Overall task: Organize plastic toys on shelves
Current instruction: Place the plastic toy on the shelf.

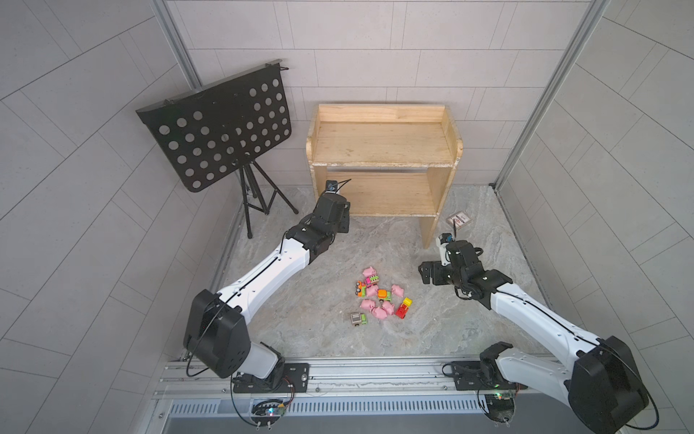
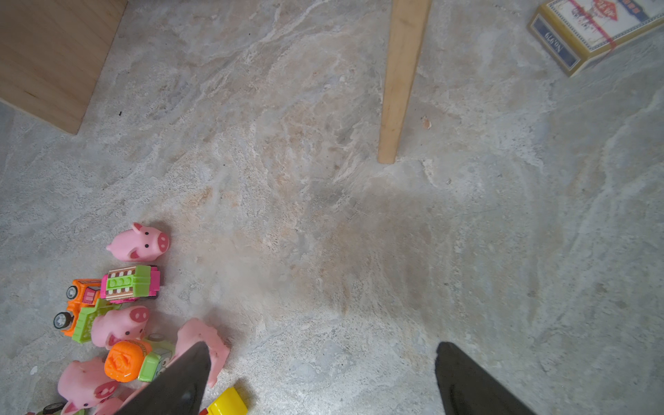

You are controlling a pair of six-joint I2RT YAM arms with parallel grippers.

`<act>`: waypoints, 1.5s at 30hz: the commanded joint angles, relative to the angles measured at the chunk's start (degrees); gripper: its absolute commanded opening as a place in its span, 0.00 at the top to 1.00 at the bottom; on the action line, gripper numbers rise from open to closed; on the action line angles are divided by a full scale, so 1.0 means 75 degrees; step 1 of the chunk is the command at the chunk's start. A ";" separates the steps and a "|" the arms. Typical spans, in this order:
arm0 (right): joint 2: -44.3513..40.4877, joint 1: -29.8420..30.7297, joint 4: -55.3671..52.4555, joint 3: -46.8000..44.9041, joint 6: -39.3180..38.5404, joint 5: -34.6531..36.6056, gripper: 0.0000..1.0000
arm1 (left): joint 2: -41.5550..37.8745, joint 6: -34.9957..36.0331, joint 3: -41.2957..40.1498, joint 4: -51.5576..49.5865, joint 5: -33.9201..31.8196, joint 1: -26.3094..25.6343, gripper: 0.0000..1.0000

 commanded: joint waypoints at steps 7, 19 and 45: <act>0.0148 0.0048 -0.0051 -0.0057 -0.0071 0.0138 0.00 | 0.0355 -0.0088 0.0584 -0.0020 -0.0478 0.0118 0.70; 0.0160 0.0050 -0.0063 -0.0062 -0.0062 0.0136 0.00 | 0.0816 -0.0142 0.0872 -0.0254 -0.0520 0.0132 0.67; 0.0084 0.0051 -0.0127 -0.0086 -0.0050 0.0095 0.00 | 0.0127 -0.0055 0.0722 -0.0617 -0.0047 0.0131 0.27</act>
